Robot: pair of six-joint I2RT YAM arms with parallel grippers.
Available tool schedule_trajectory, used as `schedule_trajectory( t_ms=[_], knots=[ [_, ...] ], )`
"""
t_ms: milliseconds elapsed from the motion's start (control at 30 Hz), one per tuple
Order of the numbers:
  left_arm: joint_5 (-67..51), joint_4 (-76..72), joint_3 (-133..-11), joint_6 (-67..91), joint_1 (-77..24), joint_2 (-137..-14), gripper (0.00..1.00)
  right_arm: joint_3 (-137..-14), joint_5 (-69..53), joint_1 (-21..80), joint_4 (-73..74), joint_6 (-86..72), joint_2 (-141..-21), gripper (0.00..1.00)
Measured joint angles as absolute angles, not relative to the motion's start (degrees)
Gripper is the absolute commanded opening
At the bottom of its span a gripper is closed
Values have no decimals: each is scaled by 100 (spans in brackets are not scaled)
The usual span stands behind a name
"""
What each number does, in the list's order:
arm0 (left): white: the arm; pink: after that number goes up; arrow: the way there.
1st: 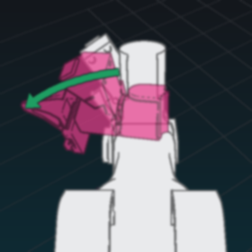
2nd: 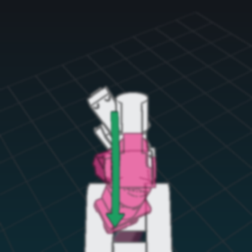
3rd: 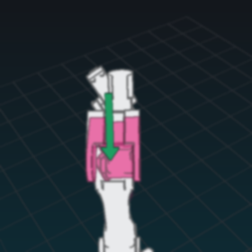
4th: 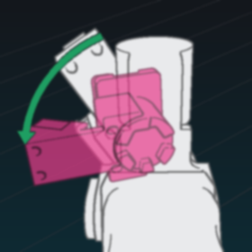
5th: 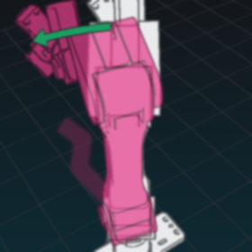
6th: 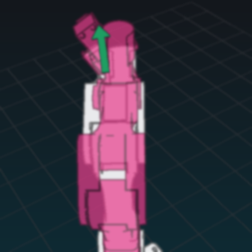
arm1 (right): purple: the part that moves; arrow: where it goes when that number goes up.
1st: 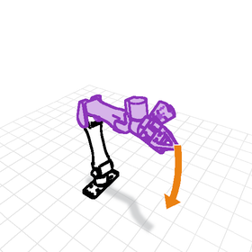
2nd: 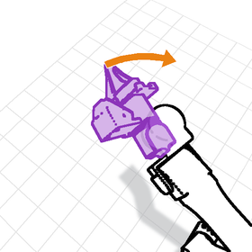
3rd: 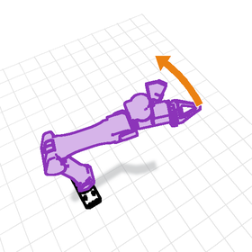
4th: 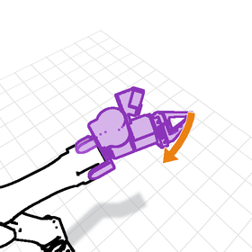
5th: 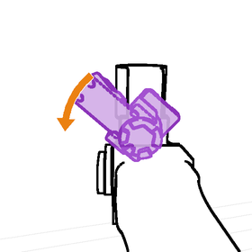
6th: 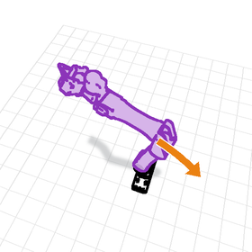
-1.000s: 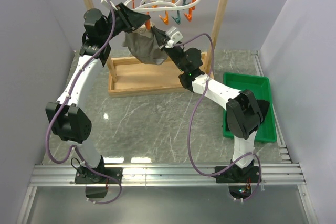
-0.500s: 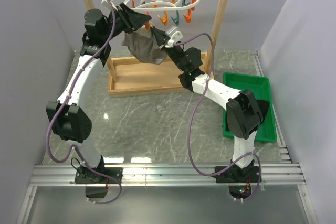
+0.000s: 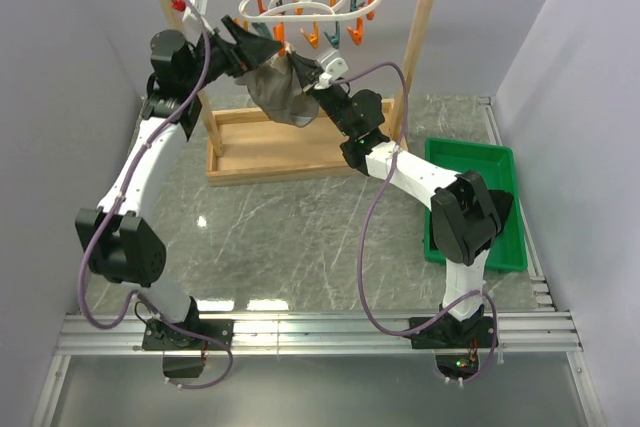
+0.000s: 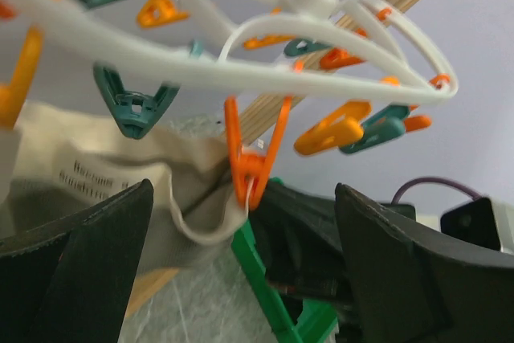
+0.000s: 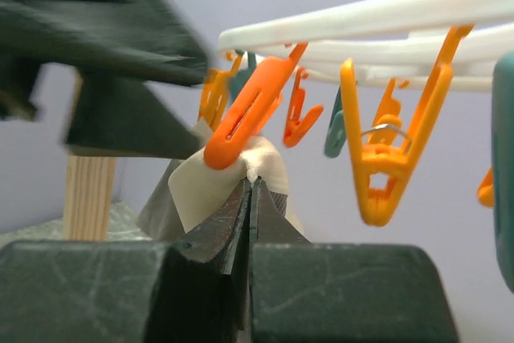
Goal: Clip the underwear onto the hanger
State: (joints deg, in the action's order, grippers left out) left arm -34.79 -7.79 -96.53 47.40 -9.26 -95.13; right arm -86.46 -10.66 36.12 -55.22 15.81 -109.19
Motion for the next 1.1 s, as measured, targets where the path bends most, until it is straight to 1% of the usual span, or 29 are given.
schedule_trajectory(
  t_ms=[233, 400, 433, 467, 500, 600, 633, 667, 700, 767, 800, 967, 1000, 1100],
  knots=[
    [-3444, -473, -8381, 4283, -534, -8313, 99, -8562, -961, 3511, -5113, 1350, -10779, 0],
    [-3334, -252, -7706, 3837, -338, -7441, 99, -8495, -794, 3457, -4753, 1098, -10595, 0],
    [-3304, -189, -7623, 3736, -303, -7293, 99, -8495, -755, 3457, -4646, 1031, -10560, 8],
    [-3284, -126, -7561, 3642, -276, -7181, 99, -8495, -727, 3457, -4560, 980, -10534, 13],
    [-3256, -38, -7513, 3546, -242, -7063, 99, -8477, -694, 3457, -4456, 921, -10492, 22],
    [-3135, 333, -7485, 3203, -130, -6825, 99, -8243, -657, 3454, -4104, 751, -10265, 33],
    [-3087, 484, -7485, 3065, -95, -6775, 99, -8136, -646, 3452, -3986, 703, -10162, 39],
    [-3037, 624, -7485, 2952, -71, -6737, 99, -8027, -633, 3452, -3865, 657, -10068, 42],
    [-2989, 792, -7489, 2836, -54, -6718, 99, -7896, -613, 3450, -3739, 617, -9955, 48],
    [-2893, 1129, -7494, 2600, -45, -6705, 99, -7679, -556, 3450, -3481, 565, -9725, 53],
    [-2856, 1275, -7494, 2519, -45, -6705, 99, -7555, -530, 3448, -3363, 543, -9588, 58],
    [-2803, 2235, -7664, 2032, -32, -6735, 99, -6921, -508, 3420, -2545, 489, -8678, 65],
    [-2801, 2377, -7699, 1959, -30, -6735, 99, -6847, -515, 3404, -2377, 471, -8501, 69],
    [-2799, 2766, -7802, 1776, -30, -6740, 99, -6788, -587, 3249, -1494, 381, -7870, 74]
  ],
)
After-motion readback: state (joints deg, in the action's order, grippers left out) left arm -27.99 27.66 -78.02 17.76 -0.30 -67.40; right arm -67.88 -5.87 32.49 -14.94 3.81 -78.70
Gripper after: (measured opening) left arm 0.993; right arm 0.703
